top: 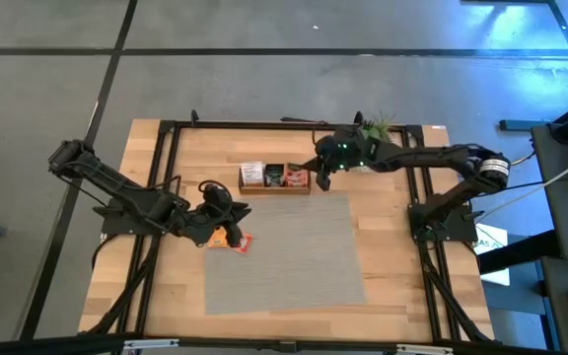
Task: Pick & Place Tea
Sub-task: Put the orange tea bag into the right section of the wooden organizer
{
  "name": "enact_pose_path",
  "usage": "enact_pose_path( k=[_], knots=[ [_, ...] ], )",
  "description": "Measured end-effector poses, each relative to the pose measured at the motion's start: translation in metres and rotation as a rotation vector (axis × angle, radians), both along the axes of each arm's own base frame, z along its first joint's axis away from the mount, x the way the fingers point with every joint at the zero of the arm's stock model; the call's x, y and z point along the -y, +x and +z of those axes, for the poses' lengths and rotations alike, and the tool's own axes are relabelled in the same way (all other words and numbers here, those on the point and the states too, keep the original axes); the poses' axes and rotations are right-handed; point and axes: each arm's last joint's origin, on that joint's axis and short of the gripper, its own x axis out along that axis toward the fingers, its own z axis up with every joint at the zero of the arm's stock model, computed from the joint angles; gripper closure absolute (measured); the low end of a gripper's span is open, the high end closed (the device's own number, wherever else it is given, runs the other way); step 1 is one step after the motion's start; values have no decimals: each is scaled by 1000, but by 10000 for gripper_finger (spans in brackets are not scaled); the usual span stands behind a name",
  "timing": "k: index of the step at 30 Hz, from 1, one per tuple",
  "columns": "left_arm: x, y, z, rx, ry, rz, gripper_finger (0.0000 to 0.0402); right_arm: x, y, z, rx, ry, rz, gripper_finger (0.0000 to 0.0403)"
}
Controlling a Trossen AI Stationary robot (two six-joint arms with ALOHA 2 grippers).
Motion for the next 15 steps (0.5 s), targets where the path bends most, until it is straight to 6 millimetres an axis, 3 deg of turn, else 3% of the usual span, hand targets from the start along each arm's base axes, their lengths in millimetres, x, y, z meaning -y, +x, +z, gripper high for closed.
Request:
enact_pose_path(
  k=[4, 15],
  knots=[
    [0, 0, 0, -3, -5, -6, 329, -3, -7, -19, -58, -26, -49, 403],
    [0, 0, 0, -9, 3, -13, 329, -10, -6, -33, -116, -173, 71, 403]
  ],
)
